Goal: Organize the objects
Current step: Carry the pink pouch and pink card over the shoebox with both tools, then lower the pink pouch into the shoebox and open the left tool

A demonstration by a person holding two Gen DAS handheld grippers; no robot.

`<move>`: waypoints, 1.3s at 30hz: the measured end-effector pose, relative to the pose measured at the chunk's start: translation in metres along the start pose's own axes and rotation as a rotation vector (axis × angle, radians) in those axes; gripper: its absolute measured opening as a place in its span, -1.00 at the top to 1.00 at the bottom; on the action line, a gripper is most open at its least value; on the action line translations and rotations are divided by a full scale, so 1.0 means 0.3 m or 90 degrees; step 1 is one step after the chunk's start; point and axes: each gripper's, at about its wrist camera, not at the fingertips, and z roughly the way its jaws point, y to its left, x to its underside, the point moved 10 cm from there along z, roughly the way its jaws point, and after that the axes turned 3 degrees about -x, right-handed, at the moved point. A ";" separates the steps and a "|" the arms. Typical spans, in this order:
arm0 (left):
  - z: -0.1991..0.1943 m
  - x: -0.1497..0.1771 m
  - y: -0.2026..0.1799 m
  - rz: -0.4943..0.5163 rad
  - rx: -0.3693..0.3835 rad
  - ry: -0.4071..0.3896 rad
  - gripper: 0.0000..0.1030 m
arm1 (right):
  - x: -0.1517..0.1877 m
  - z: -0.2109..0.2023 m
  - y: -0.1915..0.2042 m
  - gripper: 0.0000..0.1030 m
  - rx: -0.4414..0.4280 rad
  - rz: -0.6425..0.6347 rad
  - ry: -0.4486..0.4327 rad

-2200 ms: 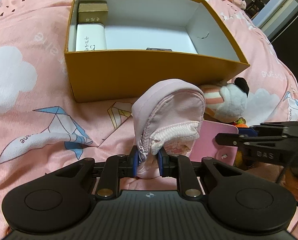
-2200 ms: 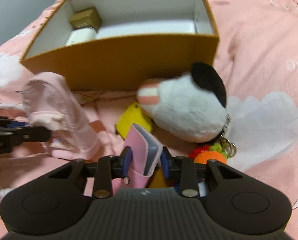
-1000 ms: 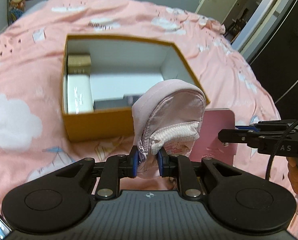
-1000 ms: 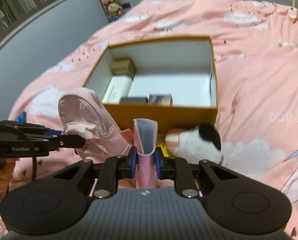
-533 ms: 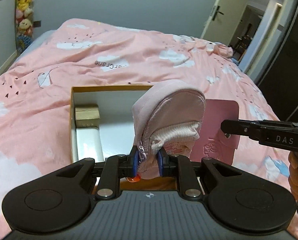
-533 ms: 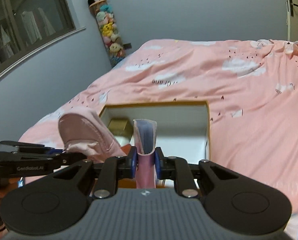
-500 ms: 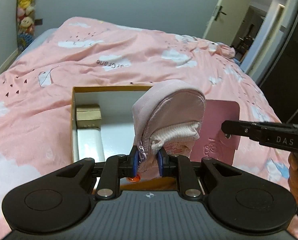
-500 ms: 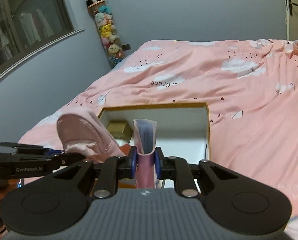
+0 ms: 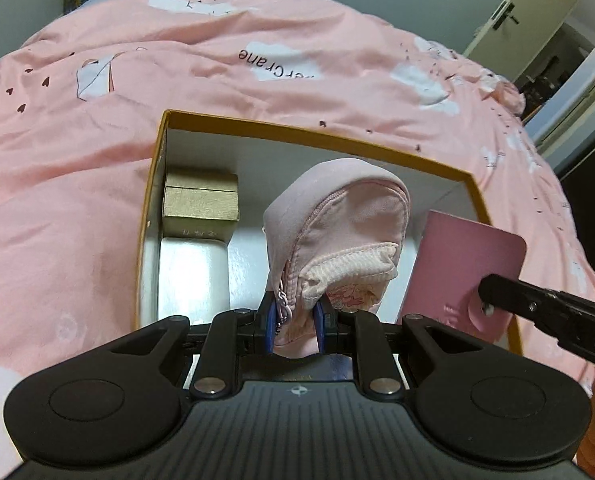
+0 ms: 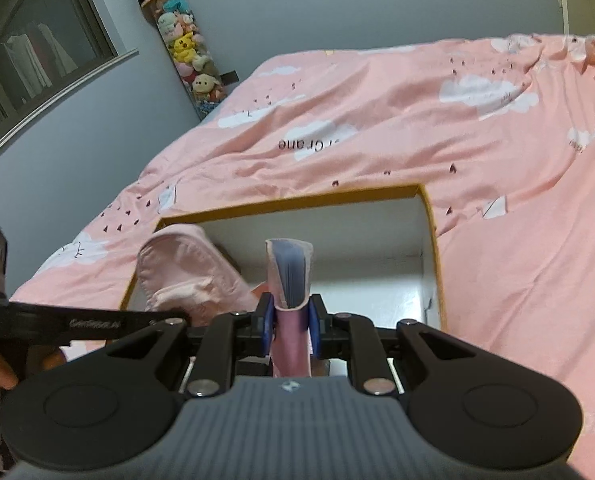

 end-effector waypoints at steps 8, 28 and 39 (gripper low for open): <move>0.085 0.009 0.012 0.017 -0.010 0.063 0.59 | -0.010 0.058 -0.027 0.63 0.010 0.008 0.004; 0.173 -0.033 0.028 0.080 -0.090 0.081 0.15 | -0.017 0.151 -0.063 0.63 0.008 0.022 0.033; 0.094 -0.065 0.026 0.066 -0.087 -0.012 0.28 | -0.086 0.255 -0.049 0.63 0.056 -0.068 0.041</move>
